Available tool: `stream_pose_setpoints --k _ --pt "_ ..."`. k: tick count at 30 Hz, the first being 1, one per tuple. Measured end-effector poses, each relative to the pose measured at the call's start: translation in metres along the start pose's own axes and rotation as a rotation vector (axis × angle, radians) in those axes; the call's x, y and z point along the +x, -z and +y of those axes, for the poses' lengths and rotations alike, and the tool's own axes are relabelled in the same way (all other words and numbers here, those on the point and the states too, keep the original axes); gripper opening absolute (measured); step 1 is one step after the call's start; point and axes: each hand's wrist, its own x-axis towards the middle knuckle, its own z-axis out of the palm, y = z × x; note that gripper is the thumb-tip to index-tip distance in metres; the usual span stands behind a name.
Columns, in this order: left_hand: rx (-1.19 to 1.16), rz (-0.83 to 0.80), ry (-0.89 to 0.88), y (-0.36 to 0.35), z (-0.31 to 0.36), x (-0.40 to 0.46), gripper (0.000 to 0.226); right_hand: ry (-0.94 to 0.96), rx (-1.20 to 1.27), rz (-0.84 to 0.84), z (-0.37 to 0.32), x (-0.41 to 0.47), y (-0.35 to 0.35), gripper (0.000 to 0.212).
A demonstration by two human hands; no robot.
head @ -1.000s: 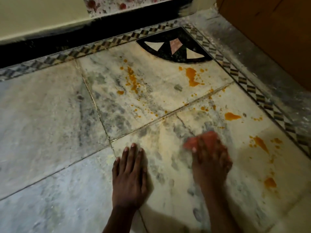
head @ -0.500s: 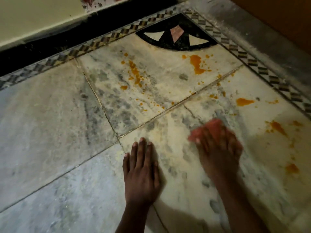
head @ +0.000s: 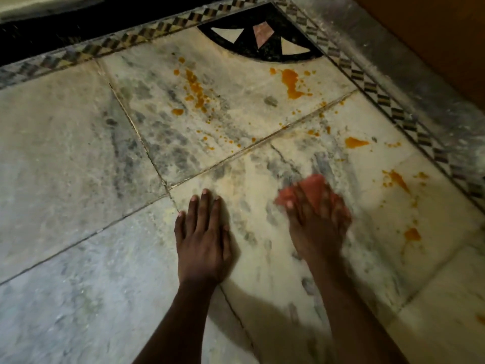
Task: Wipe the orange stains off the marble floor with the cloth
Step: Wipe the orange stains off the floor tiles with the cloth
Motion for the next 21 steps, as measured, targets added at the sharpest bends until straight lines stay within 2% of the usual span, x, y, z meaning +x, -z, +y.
stream_pose_setpoints --k 2,4,7,9,11,14,16,18,21 --pt "-0.007 0.006 0.003 -0.002 0.001 0.001 0.065 0.079 -0.026 -0.005 -0.034 0.022 -0.008 0.062" --pt "-0.003 0.022 0.001 -0.001 -0.001 -0.001 0.064 0.253 -0.101 -0.045 -0.043 -0.004 -0.011 0.057" --pt "-0.028 0.026 -0.006 0.004 0.001 0.001 0.063 0.429 -0.186 -0.048 0.002 -0.093 -0.002 0.055" --pt "-0.050 0.019 -0.002 0.007 0.002 0.001 0.063 0.345 -0.179 -0.078 0.042 -0.120 0.008 0.056" --pt "-0.130 0.036 -0.013 0.013 -0.002 -0.002 0.063 0.129 -0.149 -0.083 0.055 -0.102 0.014 0.061" --pt "-0.295 0.078 -0.027 0.023 -0.025 0.019 0.060 -0.088 -0.017 -0.006 0.016 -0.031 0.000 0.068" --pt "-0.240 0.066 -0.036 0.031 -0.047 0.046 0.061 0.020 -0.007 -0.014 -0.034 0.000 -0.011 0.068" --pt "-0.165 0.034 -0.084 0.041 -0.068 0.082 0.066 0.216 -0.081 -0.067 -0.068 -0.011 -0.017 0.063" --pt "-0.065 -0.001 -0.075 0.062 -0.108 0.124 0.075 0.430 -0.138 -0.011 -0.051 -0.084 -0.019 0.056"
